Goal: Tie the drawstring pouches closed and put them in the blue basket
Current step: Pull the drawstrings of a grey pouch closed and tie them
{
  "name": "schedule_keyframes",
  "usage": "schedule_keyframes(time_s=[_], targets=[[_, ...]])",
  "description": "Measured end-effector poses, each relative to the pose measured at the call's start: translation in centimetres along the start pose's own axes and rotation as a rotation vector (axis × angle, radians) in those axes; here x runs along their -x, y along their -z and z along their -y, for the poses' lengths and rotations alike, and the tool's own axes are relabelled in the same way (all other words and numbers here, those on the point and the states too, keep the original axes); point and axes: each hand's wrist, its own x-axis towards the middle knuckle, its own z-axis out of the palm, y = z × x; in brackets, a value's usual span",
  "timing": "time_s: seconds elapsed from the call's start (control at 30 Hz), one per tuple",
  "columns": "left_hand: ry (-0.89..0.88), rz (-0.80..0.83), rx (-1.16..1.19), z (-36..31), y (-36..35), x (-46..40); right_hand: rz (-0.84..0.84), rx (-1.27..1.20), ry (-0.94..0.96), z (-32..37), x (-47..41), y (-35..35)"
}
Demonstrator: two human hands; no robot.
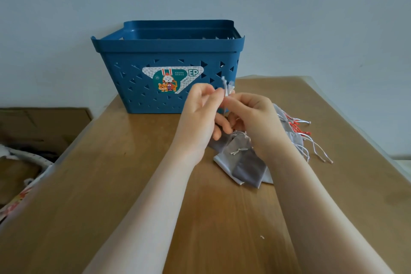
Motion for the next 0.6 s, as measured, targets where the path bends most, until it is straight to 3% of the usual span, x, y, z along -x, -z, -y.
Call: schedule_keyframes(time_s=[0.2, 0.4, 0.5, 0.6], targets=[[-0.111, 0.052, -0.288, 0.8, 1.3, -0.5, -0.004, -0.109, -0.022, 0.4, -0.3, 0.5], [-0.003, -0.014, -0.407, 1.4, 2.0, -1.1, 0.008, -0.015, 0.003, 0.0, -0.4, -0.6], [0.032, -0.006, -0.409, 1.3, 2.1, -1.1, -0.034, -0.022, -0.032, -0.5, -0.7, -0.5], [0.108, -0.021, -0.236, 0.9, 1.6, -1.0, -0.086, -0.062, -0.076, -0.8, -1.0, 0.3]])
